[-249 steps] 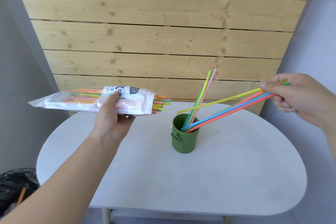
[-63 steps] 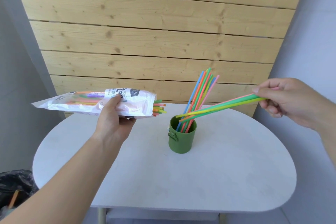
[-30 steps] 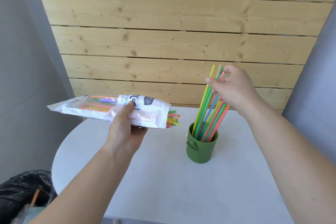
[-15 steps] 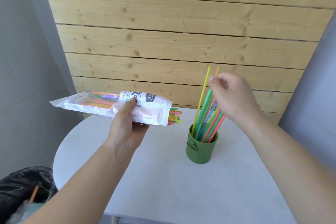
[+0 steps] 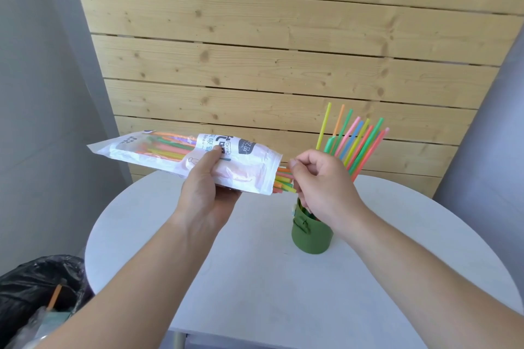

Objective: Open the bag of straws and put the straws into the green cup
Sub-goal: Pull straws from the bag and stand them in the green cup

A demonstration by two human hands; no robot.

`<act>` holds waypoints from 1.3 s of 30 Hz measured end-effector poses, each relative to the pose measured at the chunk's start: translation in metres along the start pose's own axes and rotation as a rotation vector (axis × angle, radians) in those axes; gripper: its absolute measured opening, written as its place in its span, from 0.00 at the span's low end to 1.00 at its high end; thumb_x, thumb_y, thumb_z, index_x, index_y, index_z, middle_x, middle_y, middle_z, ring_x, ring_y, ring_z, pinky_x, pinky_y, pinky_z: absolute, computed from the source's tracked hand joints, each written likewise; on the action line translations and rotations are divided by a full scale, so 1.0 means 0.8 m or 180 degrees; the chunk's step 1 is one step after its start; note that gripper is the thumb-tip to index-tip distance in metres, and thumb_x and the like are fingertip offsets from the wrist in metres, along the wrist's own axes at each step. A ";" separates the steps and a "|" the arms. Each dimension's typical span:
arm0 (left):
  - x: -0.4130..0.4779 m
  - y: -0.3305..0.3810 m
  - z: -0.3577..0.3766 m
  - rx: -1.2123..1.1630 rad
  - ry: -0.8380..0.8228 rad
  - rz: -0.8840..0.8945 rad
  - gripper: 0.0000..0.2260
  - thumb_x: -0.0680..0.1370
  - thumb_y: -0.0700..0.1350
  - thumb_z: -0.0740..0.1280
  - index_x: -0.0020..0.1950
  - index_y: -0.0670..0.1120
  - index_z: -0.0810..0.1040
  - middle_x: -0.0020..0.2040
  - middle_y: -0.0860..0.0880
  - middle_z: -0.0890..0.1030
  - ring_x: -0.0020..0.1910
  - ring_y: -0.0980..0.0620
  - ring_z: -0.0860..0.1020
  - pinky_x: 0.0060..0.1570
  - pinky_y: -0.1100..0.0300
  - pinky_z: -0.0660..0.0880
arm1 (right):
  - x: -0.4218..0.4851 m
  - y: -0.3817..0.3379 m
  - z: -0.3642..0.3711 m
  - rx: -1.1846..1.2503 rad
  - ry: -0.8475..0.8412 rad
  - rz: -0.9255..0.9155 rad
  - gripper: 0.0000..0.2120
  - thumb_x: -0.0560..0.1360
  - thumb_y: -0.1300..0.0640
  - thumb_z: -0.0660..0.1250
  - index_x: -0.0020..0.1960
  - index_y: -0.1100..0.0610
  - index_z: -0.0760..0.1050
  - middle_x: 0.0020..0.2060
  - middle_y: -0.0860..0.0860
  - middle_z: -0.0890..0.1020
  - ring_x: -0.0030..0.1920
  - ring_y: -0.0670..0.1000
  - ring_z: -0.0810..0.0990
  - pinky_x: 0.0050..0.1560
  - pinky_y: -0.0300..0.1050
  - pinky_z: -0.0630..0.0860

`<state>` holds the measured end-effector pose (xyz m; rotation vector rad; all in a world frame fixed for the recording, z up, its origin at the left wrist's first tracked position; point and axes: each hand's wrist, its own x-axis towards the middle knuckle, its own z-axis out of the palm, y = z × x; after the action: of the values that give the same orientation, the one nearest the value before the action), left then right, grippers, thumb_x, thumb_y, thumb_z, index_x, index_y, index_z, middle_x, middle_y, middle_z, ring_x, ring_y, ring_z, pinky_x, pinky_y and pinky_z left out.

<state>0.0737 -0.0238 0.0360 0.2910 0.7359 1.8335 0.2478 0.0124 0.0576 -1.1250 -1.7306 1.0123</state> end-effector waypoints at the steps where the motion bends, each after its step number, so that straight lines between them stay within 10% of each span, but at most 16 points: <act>1: 0.001 0.001 -0.001 -0.0004 0.0014 0.0001 0.09 0.82 0.40 0.66 0.62 0.43 0.79 0.54 0.44 0.85 0.63 0.43 0.83 0.67 0.41 0.76 | 0.001 0.001 -0.001 0.0036 0.0031 -0.0004 0.10 0.81 0.57 0.64 0.42 0.60 0.76 0.24 0.46 0.74 0.22 0.49 0.68 0.27 0.42 0.66; 39: 0.001 0.009 0.000 -0.0068 0.0133 0.0123 0.05 0.83 0.40 0.67 0.57 0.44 0.80 0.54 0.44 0.85 0.62 0.44 0.83 0.66 0.41 0.77 | 0.000 -0.005 -0.028 0.0519 -0.0304 0.0281 0.07 0.76 0.54 0.72 0.49 0.59 0.81 0.33 0.53 0.84 0.26 0.49 0.77 0.27 0.41 0.74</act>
<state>0.0683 -0.0248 0.0406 0.2551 0.7436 1.8879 0.2672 0.0155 0.0692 -1.0710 -1.6509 1.2561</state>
